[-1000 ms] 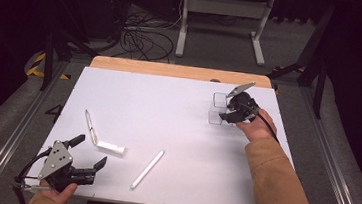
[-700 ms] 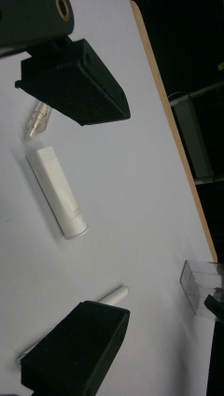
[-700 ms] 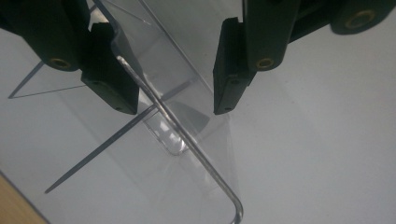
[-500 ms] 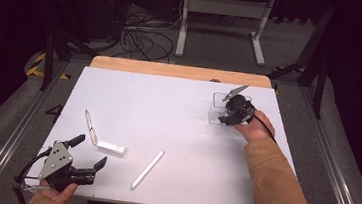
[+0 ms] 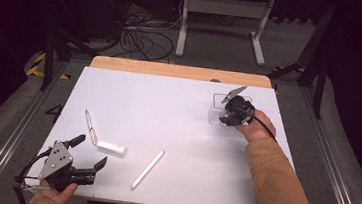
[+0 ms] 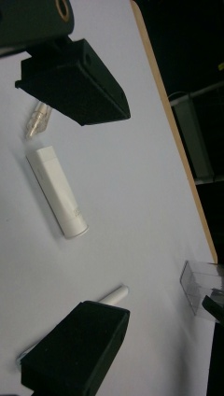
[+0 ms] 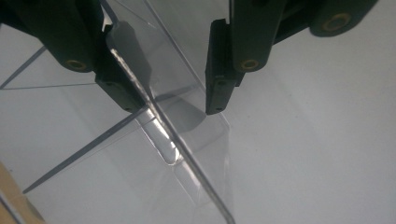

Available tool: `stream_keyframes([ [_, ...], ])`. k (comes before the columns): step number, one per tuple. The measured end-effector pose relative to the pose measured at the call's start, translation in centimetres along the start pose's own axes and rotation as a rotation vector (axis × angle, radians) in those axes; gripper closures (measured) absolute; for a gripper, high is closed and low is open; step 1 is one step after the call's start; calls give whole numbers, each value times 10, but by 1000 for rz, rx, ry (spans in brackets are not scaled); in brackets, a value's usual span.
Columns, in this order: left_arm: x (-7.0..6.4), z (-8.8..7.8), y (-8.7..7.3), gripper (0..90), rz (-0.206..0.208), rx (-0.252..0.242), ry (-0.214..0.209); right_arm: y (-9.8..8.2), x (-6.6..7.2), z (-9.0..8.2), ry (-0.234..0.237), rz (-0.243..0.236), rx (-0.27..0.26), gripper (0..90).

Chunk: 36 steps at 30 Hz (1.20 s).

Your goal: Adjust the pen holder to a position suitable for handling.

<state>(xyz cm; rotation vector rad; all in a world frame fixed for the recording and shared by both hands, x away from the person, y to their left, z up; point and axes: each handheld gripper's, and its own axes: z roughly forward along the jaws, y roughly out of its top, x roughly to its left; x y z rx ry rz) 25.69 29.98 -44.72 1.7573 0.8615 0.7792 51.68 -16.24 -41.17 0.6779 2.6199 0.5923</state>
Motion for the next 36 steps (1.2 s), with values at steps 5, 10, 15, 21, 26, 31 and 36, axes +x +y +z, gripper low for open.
stream_keyframes([
  [5, 0, 0, 0, 71, 3, -1, 2, 0, 1, -4, -3, -21, -1, 675],
  [10, 0, 0, 0, 71, 3, -1, 2, 3, 5, -9, 6, -61, -2, 796],
  [15, 0, -1, 0, 71, -2, -3, 2, 7, 10, -12, 45, -76, -4, 861],
  [21, 0, -1, 0, 71, 0, -3, 2, 19, 21, -22, 75, -114, -46, 859],
  [26, 0, -1, 0, 71, 3, -2, 1, 40, 38, -30, 114, -193, -80, 857],
  [31, 0, -1, 0, 71, 1, -5, -1, 54, 52, -29, 142, -240, -98, 857],
  [36, 0, -1, 0, 71, 0, -4, -1, 71, 70, -22, 181, -312, -112, 858],
])
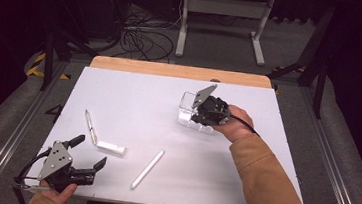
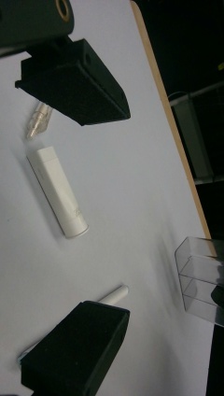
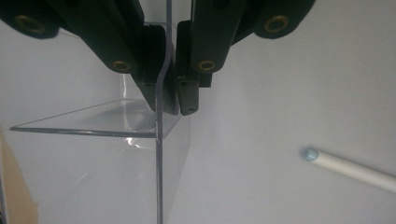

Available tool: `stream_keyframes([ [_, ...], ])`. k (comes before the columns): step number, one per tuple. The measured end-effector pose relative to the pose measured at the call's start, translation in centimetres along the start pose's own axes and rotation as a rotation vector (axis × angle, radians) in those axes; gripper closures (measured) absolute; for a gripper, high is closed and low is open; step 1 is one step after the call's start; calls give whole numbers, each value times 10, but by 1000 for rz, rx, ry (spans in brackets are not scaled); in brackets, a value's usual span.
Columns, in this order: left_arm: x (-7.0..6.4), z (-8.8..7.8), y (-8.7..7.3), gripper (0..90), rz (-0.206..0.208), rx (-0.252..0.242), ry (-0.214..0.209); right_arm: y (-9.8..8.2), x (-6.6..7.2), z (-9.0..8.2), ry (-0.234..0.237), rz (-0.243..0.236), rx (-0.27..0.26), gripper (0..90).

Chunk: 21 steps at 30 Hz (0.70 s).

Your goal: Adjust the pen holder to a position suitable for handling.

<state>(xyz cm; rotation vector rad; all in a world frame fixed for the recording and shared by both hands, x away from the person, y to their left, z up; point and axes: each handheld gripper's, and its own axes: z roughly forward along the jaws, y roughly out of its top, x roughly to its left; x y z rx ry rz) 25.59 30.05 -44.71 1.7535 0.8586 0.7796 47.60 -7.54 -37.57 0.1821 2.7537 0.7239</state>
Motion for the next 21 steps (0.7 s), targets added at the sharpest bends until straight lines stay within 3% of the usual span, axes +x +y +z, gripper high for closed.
stream_keyframes([
  [12, 0, -1, 0, 71, -2, -1, -2, 34, 21, 23, 89, -116, 3, 863],
  [21, 0, -1, 0, 71, -5, -1, -2, 44, 34, 38, 139, -169, 9, 865],
])
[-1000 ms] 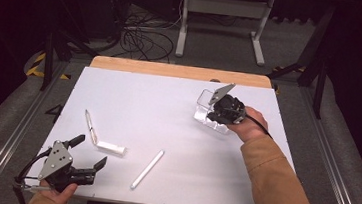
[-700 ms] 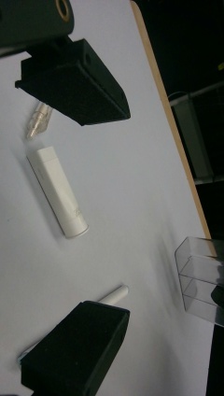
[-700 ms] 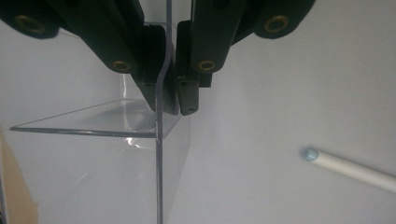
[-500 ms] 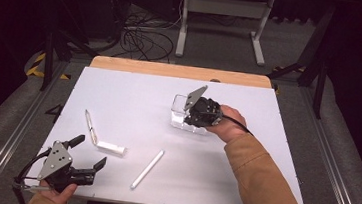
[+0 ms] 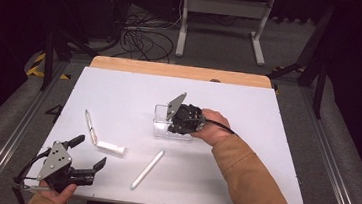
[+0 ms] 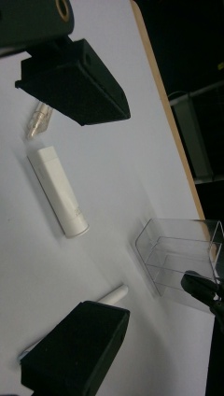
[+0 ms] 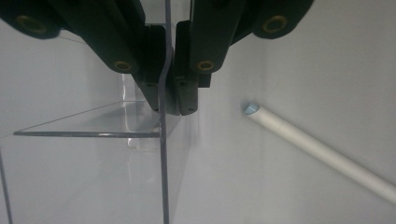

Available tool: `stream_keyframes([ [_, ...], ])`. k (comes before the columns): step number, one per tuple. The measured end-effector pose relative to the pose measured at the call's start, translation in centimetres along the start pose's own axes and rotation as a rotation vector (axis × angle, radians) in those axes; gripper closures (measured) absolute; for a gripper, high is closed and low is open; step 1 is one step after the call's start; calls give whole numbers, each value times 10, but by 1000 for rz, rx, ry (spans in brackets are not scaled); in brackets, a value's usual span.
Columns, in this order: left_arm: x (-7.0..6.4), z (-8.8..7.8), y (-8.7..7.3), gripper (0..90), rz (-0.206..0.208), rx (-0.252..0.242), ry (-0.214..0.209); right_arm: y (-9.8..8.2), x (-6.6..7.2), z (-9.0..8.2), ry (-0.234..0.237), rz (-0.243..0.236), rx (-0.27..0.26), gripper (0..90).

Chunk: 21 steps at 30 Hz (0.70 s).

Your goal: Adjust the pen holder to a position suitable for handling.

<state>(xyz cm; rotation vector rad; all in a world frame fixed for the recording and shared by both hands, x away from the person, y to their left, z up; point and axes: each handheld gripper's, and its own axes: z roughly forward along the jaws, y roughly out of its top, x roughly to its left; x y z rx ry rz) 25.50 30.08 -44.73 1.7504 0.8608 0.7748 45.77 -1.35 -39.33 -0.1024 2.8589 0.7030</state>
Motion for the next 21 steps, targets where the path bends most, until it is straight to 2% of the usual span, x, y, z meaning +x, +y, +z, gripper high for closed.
stream_keyframes([
  [7, 0, 0, 0, 71, 2, 2, 0, 4, 3, 8, 24, -10, 4, 866],
  [11, 0, 0, 0, 71, 2, 2, 0, 6, 6, 9, 25, -33, 4, 866],
  [21, 0, 0, 0, 71, 2, 3, 0, 7, 4, 12, 35, -20, 1, 860],
])
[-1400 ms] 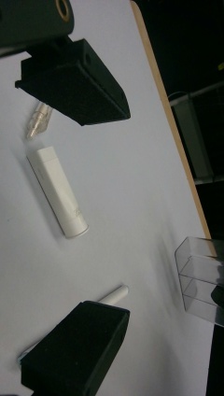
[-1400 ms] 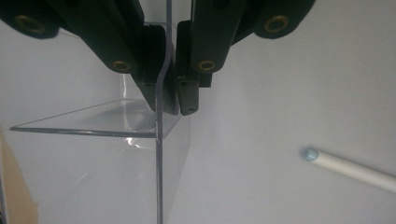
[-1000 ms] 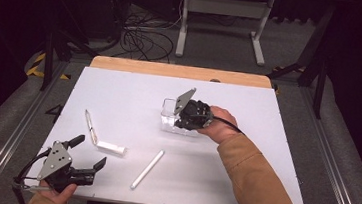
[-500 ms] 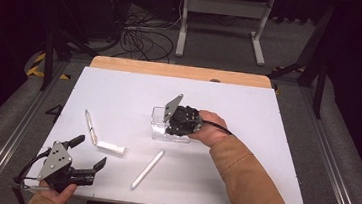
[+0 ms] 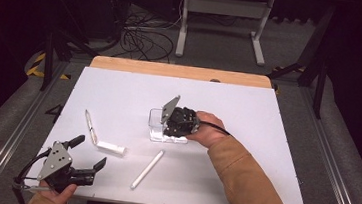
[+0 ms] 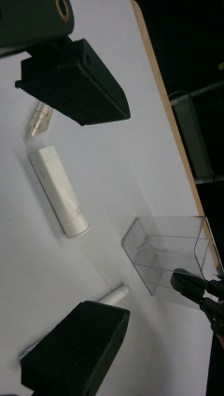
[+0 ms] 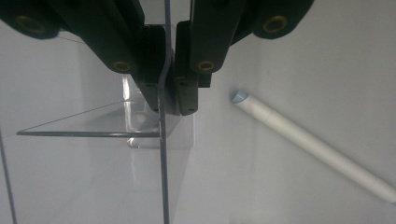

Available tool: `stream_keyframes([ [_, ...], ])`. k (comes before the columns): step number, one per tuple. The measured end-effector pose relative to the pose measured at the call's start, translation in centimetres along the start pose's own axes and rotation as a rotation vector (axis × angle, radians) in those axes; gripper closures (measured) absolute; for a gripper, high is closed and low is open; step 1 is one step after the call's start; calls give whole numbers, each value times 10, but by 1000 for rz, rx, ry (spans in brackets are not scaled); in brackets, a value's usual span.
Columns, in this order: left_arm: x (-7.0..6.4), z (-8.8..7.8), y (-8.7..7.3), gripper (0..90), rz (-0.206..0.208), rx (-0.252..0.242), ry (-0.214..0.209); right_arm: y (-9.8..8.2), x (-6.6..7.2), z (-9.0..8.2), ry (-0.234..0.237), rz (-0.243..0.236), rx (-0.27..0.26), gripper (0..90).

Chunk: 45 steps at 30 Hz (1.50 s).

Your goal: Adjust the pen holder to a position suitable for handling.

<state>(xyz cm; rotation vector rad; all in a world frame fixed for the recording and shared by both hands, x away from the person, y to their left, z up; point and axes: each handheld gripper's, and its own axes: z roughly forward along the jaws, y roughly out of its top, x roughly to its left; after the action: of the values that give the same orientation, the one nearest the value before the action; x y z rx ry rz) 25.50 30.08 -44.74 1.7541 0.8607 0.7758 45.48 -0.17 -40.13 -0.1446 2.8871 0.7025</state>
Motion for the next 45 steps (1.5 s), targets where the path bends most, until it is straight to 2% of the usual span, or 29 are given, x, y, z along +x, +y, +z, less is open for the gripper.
stream_keyframes([
  [20, 0, 0, 0, 71, 2, -1, 1, -1, -2, 0, -12, 40, -3, 845],
  [29, 0, 0, 0, 71, 3, -1, 0, -1, -3, 0, -11, 43, -9, 837],
  [31, 0, 0, 0, 71, 1, -3, 0, -2, -2, -1, -23, 46, -16, 769],
  [33, 0, 0, 0, 71, -2, -4, 0, -3, -1, -2, -28, 52, -24, 741],
  [36, 0, 1, 0, 71, -7, -1, -2, -2, 0, -10, -57, 65, -59, 614],
  [37, 1, 1, 0, 71, -7, -2, -2, -2, 1, -13, -70, 78, -72, 581],
  [38, 1, 0, 1, 71, 2, -5, 0, -2, 1, -20, -82, 96, -100, 504],
  [39, 1, 0, 1, 71, 2, -5, 0, -2, 1, -20, -82, 96, -100, 504],
  [45, 1, 1, 1, 71, 2, -3, -5, -3, 6, -41, -137, 146, -198, 331],
])
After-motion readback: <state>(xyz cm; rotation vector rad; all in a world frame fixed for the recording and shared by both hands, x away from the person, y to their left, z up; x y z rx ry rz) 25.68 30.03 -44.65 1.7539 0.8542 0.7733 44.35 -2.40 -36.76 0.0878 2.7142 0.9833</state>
